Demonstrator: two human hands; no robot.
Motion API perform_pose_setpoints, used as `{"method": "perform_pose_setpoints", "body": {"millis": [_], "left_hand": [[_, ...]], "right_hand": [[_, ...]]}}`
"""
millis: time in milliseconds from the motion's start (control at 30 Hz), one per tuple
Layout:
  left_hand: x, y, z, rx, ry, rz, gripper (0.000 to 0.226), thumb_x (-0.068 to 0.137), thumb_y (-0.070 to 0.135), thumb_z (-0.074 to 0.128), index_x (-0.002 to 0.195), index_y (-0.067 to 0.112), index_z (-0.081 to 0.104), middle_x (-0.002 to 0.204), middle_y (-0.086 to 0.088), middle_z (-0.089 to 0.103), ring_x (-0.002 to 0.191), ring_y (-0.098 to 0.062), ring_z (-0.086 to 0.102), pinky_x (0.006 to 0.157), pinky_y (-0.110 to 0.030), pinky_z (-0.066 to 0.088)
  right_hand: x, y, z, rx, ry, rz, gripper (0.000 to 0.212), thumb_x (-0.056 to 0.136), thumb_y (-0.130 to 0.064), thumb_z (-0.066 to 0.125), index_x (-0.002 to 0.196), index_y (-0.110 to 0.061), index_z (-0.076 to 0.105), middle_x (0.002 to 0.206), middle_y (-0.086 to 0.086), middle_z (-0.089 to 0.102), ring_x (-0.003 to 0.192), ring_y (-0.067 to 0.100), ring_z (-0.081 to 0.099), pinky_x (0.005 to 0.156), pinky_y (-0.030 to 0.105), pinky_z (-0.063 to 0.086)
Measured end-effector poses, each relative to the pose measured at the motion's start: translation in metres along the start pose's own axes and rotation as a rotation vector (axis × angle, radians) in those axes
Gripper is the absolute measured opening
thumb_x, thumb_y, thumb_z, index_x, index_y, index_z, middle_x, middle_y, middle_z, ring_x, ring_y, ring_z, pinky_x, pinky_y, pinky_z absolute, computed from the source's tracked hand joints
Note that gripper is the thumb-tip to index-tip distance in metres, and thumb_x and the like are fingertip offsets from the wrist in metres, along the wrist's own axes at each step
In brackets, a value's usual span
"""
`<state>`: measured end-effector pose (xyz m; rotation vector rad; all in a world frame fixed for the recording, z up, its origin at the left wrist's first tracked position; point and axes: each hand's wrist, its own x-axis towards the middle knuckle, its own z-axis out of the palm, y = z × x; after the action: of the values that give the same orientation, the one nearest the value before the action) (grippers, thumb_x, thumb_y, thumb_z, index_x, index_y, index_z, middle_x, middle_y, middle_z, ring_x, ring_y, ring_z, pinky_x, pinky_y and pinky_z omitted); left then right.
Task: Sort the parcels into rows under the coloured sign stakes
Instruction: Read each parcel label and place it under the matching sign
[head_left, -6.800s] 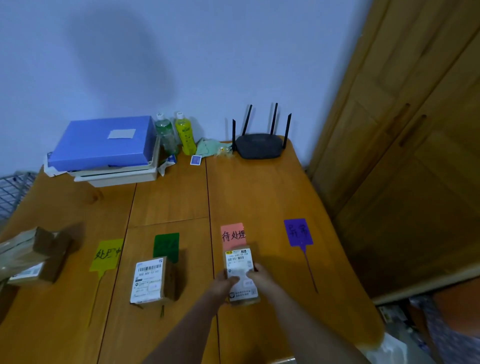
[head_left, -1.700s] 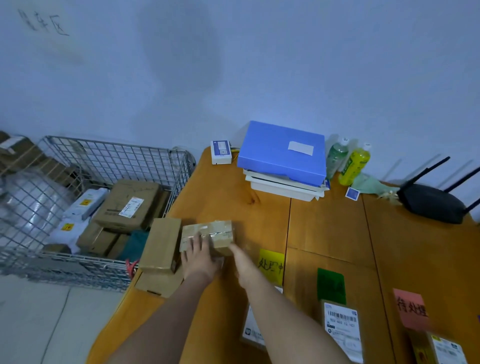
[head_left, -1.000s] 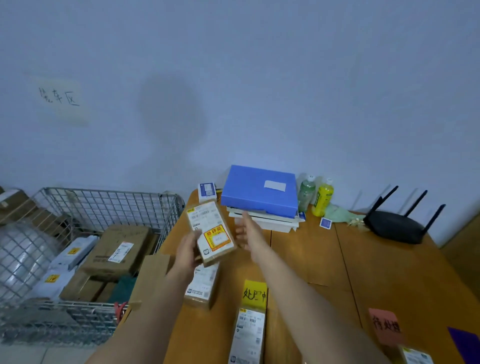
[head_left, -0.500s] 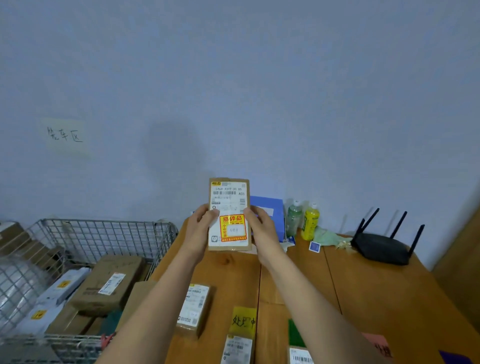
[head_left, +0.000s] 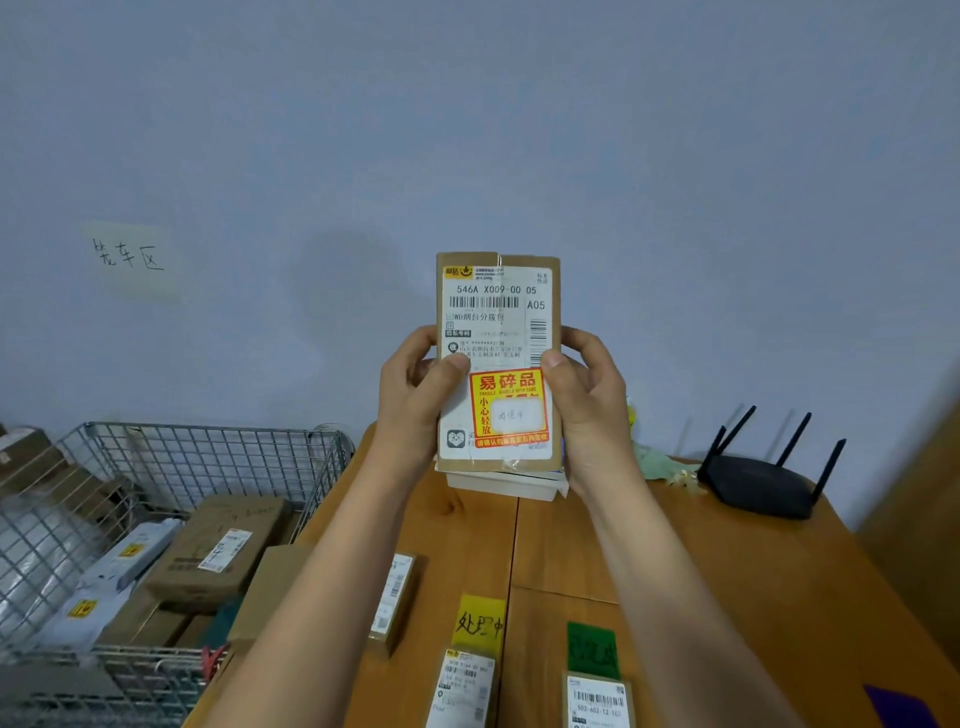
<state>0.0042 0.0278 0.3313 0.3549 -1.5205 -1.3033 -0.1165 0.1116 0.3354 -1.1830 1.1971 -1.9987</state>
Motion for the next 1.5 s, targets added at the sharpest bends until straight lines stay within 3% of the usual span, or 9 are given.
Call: {"method": "perform_pose_setpoints", "body": {"millis": [233, 333, 500, 767, 900, 1133, 1267, 1400, 1500], "left_hand": [[-0.006, -0.024, -0.001, 0.011, -0.015, -0.205, 0.044, 0.075, 0.033, 0.060, 0.111, 0.008, 0.054, 0.097, -0.002, 0.071, 0.068, -0.009, 0.073, 0.053, -0.017, 0.054], [-0.019, -0.057, -0.013, 0.098, -0.031, -0.416, 0.018, 0.095, 0.025, 0.047, 0.105, 0.012, 0.056, 0.094, -0.004, 0.070, 0.064, -0.006, 0.070, 0.053, -0.015, 0.053], [-0.090, -0.128, -0.046, 0.236, -0.041, -0.766, 0.022, 0.096, 0.027, 0.043, 0.086, 0.017, 0.060, 0.069, 0.003, 0.067, 0.064, -0.015, 0.062, 0.057, -0.024, 0.047], [-0.237, -0.194, -0.087, 0.226, 0.025, -1.166, 0.038, 0.090, 0.036, 0.056, 0.119, 0.013, 0.048, 0.095, -0.009, 0.070, 0.079, -0.022, 0.068, 0.062, -0.031, 0.052], [-0.284, -0.191, -0.095, 0.181, 0.042, -1.279, 0.065, 0.063, 0.046, 0.063, 0.114, 0.008, 0.051, 0.086, -0.009, 0.069, 0.071, -0.021, 0.067, 0.058, -0.028, 0.053], [-0.329, -0.190, -0.114, 0.104, -0.020, -1.428, 0.053, 0.056, 0.026, 0.068, 0.104, 0.008, 0.056, 0.093, -0.015, 0.069, 0.080, -0.026, 0.065, 0.066, -0.032, 0.050], [-0.333, -0.199, -0.128, 0.046, -0.134, -1.472, 0.029, 0.079, 0.000, 0.065, 0.107, 0.004, 0.060, 0.092, -0.015, 0.071, 0.078, -0.024, 0.067, 0.061, -0.032, 0.050], [-0.334, -0.217, -0.148, 0.011, -0.257, -1.499, 0.063, 0.062, 0.017, 0.084, 0.119, 0.005, 0.058, 0.110, -0.019, 0.068, 0.097, -0.035, 0.067, 0.075, -0.041, 0.056], [-0.332, -0.229, -0.147, 0.096, -0.303, -1.461, 0.041, 0.079, 0.012, 0.072, 0.117, 0.004, 0.060, 0.105, -0.013, 0.071, 0.093, -0.028, 0.069, 0.072, -0.034, 0.056]], "right_hand": [[-0.001, 0.025, -0.006, -0.036, 0.096, 0.146, 0.011, 0.091, -0.020, 0.057, 0.100, -0.025, 0.055, 0.075, -0.006, 0.074, 0.065, 0.008, 0.071, 0.065, 0.029, 0.059], [-0.009, 0.062, -0.009, -0.099, 0.122, 0.345, 0.025, 0.093, -0.025, 0.052, 0.115, -0.014, 0.054, 0.094, 0.002, 0.070, 0.071, 0.009, 0.069, 0.064, 0.025, 0.055], [-0.066, 0.145, -0.018, -0.217, 0.035, 0.745, 0.034, 0.095, -0.031, 0.046, 0.120, -0.009, 0.053, 0.091, -0.003, 0.067, 0.080, 0.009, 0.063, 0.067, 0.024, 0.048], [-0.194, 0.220, -0.024, -0.244, -0.018, 1.146, 0.025, 0.094, -0.031, 0.048, 0.106, -0.017, 0.064, 0.079, -0.008, 0.068, 0.073, 0.006, 0.064, 0.059, 0.020, 0.045], [-0.236, 0.221, -0.029, -0.240, -0.068, 1.242, 0.022, 0.093, -0.030, 0.051, 0.110, -0.018, 0.053, 0.084, -0.009, 0.062, 0.075, 0.004, 0.059, 0.059, 0.020, 0.043], [-0.287, 0.232, -0.032, -0.281, -0.142, 1.386, 0.057, 0.089, -0.035, 0.056, 0.139, -0.016, 0.034, 0.085, -0.014, 0.052, 0.078, 0.003, 0.051, 0.078, 0.028, 0.048], [-0.312, 0.248, -0.027, -0.271, -0.090, 1.456, 0.043, 0.083, -0.033, 0.064, 0.120, -0.021, 0.046, 0.091, -0.009, 0.061, 0.082, 0.007, 0.059, 0.074, 0.027, 0.051], [-0.326, 0.259, -0.021, -0.201, 0.047, 1.507, 0.017, 0.084, -0.027, 0.066, 0.098, -0.018, 0.065, 0.091, 0.003, 0.073, 0.082, 0.018, 0.069, 0.073, 0.028, 0.055], [-0.327, 0.261, -0.011, -0.189, 0.142, 1.532, 0.015, 0.089, -0.027, 0.058, 0.095, -0.014, 0.064, 0.089, 0.006, 0.069, 0.081, 0.019, 0.065, 0.068, 0.027, 0.050]]}}
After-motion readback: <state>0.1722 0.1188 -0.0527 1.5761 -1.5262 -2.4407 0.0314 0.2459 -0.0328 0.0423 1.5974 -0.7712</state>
